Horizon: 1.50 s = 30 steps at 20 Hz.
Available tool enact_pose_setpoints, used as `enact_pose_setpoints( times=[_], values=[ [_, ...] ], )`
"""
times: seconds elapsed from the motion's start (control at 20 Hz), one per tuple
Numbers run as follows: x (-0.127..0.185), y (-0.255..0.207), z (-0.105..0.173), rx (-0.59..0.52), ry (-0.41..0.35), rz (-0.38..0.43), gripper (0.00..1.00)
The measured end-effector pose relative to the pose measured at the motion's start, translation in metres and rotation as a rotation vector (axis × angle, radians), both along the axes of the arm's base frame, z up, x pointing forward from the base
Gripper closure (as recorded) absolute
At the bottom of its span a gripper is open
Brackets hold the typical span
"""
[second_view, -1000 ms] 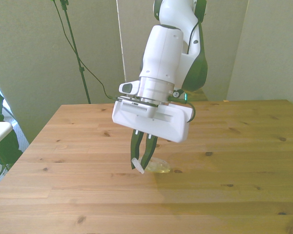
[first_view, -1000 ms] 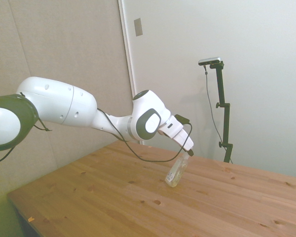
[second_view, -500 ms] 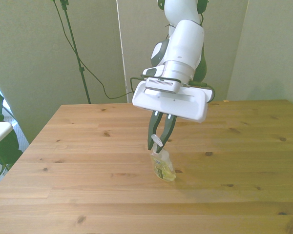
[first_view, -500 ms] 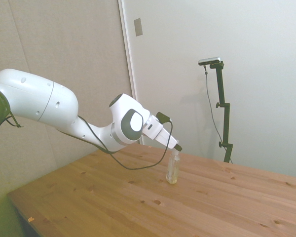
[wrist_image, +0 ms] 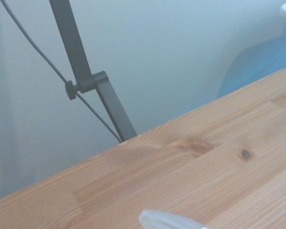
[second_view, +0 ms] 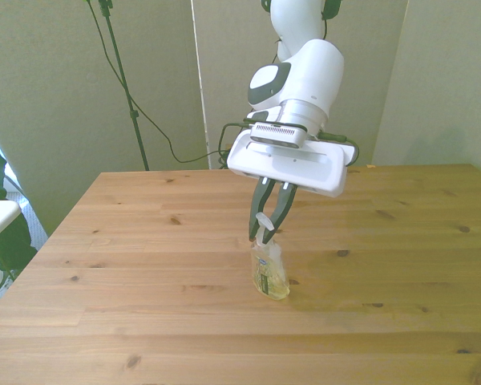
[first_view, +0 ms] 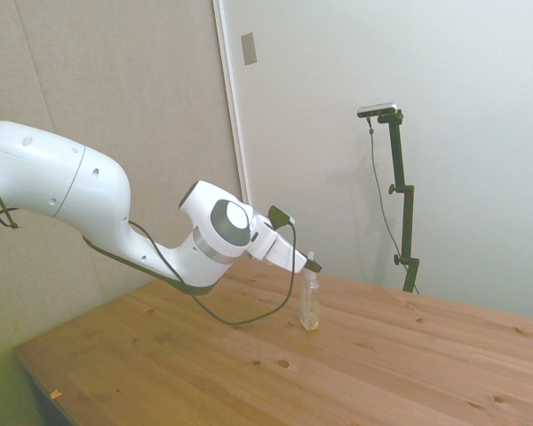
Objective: Stand the sanitizer
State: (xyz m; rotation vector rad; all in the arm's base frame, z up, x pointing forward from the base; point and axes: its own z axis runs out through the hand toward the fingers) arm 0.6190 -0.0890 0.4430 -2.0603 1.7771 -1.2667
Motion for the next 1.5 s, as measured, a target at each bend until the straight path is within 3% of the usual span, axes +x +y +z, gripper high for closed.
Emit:
enact_pose_setpoints(
  times=[0.75, 1.3, 1.5],
  values=[
    [-0.005, 0.002, -0.005, 0.017, 0.011, -0.005, 0.00],
    [0.015, 0.014, 0.007, 0.031, 0.053, -0.026, 0.00],
    [-0.016, -0.007, -0.015, 0.017, 0.112, -0.032, 0.00]
  ],
)
